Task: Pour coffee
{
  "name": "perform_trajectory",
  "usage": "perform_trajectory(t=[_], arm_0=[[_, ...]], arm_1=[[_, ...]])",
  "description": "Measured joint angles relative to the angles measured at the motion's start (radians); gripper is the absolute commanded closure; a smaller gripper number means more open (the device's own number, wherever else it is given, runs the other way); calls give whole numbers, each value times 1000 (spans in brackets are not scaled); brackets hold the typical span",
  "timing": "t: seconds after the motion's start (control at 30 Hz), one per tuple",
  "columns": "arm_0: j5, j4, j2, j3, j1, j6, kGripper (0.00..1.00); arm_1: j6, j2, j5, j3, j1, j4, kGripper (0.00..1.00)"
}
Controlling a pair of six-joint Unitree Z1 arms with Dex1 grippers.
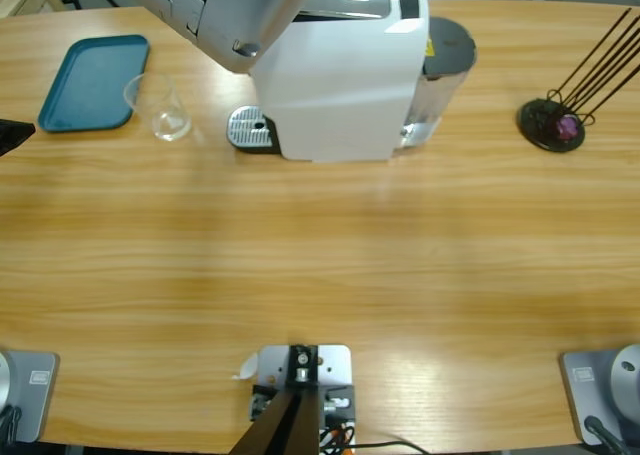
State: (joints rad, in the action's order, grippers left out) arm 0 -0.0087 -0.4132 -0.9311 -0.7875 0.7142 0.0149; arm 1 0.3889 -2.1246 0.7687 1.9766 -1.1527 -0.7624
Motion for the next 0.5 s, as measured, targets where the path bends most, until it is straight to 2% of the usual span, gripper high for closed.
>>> perform_trajectory(t=[0.5], arm_0=[[-1, -17, 5, 0, 1, -2, 27]], arm_1=[[24, 10, -12, -75, -8, 64, 1000]])
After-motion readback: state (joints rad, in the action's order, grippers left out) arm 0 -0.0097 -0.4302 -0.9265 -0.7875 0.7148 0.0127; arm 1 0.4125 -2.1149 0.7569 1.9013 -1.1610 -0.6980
